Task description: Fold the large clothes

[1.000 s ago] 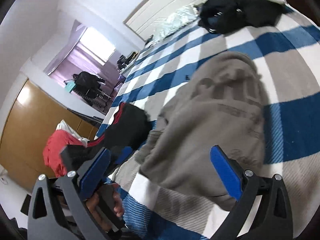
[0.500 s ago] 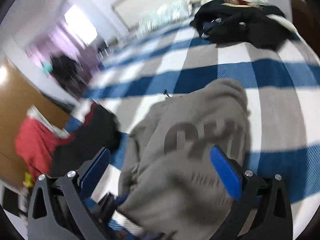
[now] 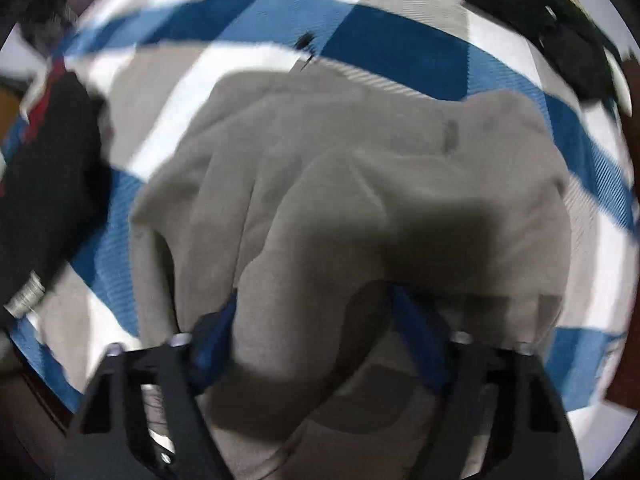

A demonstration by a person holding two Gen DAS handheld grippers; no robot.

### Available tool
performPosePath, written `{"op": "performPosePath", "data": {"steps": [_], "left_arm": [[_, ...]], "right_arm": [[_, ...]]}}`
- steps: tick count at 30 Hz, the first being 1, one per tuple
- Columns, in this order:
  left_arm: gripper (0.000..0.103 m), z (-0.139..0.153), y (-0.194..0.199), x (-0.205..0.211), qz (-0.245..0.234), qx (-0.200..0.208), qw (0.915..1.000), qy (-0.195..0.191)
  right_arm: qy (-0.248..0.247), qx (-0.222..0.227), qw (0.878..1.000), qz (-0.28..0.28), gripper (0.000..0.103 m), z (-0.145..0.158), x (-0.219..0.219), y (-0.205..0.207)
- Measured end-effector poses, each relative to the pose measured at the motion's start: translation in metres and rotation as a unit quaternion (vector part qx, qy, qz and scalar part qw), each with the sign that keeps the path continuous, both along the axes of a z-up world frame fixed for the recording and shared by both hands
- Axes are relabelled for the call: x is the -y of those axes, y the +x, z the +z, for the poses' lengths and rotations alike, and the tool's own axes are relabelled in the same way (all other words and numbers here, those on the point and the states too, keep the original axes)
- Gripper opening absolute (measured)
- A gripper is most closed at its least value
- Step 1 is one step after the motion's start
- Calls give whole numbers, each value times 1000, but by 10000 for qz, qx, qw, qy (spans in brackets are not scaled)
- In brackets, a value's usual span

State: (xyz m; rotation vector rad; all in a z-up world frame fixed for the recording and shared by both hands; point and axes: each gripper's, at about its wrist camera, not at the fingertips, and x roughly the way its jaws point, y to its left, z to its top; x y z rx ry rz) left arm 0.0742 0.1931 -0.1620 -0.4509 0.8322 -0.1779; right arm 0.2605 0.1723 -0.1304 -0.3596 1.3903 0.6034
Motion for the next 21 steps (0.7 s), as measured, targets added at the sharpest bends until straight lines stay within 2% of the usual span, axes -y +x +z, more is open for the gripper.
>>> {"op": "performPosePath", "data": {"steps": [2,3,5,7,10,12,16,17,19,21], "left_arm": [[97,2,-1,0,-32,-5,10000,21],[97,2,-3,0,-49,0,10000,49],[97,2,-5,2,-56,-3,10000,67],[97,1,-5,-2,-7,-33,10000,6],[97,-1,-9,-6,146,-109,9998,-99],[97,-3,-16,-16,341,-111,9989,-297],[97,-8,-26,-32,599,-196,9963,-578],[97,-9,-28,-35,624,-221,9959,-622],[97,-9,-30,-40,653,-202,9951,-715],[97,-6,-32,-42,611,-152,9947,-807]], "right_arm": [[459,12,9988,-143,21,11,14,-1],[653,81,9977,-147,18,18,18,-4],[1229,427,9915,-36,14,48,28,-17],[1604,618,9850,131,14,72,28,-30],[1633,428,9843,516,14,82,0,-37],[1452,370,9864,683,14,75,-17,-38],[894,-31,9940,628,17,25,-55,-28],[728,-96,9954,613,22,9,-60,-26],[486,-325,9961,657,26,-15,-62,-27],[519,-464,9952,685,28,-20,-59,-25]]}}
